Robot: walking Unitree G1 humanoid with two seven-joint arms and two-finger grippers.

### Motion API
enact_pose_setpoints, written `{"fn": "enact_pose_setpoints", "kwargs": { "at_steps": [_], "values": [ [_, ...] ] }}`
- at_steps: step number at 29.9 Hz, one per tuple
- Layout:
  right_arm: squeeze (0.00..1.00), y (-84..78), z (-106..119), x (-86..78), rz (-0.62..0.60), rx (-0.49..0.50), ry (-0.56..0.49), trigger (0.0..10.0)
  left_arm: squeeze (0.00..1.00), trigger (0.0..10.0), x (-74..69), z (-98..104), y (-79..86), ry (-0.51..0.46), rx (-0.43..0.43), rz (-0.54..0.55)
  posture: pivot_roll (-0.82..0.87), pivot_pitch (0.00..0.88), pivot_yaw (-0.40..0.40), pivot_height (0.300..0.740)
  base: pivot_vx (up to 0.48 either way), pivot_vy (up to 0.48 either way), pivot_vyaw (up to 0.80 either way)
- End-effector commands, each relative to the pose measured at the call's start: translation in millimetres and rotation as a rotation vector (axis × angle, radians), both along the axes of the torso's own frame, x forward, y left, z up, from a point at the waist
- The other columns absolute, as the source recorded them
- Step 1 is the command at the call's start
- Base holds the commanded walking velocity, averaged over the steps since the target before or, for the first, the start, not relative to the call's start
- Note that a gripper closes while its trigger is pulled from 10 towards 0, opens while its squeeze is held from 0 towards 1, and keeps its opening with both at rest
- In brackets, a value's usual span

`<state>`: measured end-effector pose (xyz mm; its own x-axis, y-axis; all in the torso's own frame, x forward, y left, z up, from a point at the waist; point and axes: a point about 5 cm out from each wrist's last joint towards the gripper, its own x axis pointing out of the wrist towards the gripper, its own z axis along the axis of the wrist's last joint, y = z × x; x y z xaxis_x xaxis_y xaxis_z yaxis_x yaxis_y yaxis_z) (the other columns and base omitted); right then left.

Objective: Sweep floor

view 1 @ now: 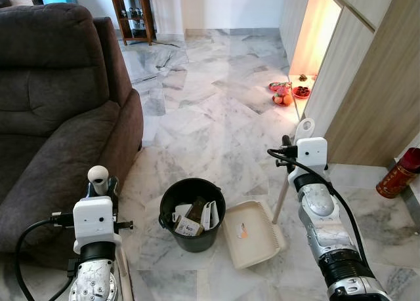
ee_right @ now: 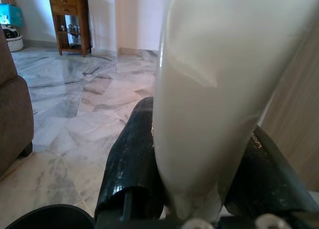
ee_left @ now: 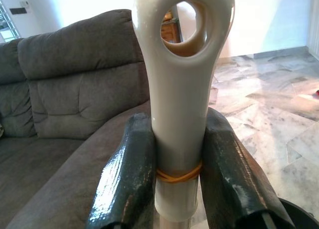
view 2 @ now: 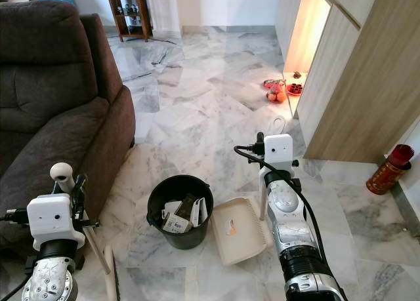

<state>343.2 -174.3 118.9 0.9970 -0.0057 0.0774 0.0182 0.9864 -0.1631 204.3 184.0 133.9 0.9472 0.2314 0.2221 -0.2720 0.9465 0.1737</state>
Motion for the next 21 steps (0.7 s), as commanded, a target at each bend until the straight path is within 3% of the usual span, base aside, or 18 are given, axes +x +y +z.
{"fn": "enact_pose_setpoints", "kwargs": {
  "at_steps": [1,21],
  "values": [
    [0.00,7.7,8.4,2.9,0.030,0.044,-0.046,10.0,0.00,10.0,-1.8,9.7,-0.6,-0.047,0.024,-0.009,-0.11,0.054,0.054,0.740,0.000,0.000,0.00],
    [0.00,10.4,9.5,4.0,0.038,0.044,-0.053,10.0,0.00,10.0,-0.2,10.9,1.0,-0.051,0.030,-0.009,-0.11,0.068,0.058,0.740,0.000,0.000,0.00]
  ]
}}
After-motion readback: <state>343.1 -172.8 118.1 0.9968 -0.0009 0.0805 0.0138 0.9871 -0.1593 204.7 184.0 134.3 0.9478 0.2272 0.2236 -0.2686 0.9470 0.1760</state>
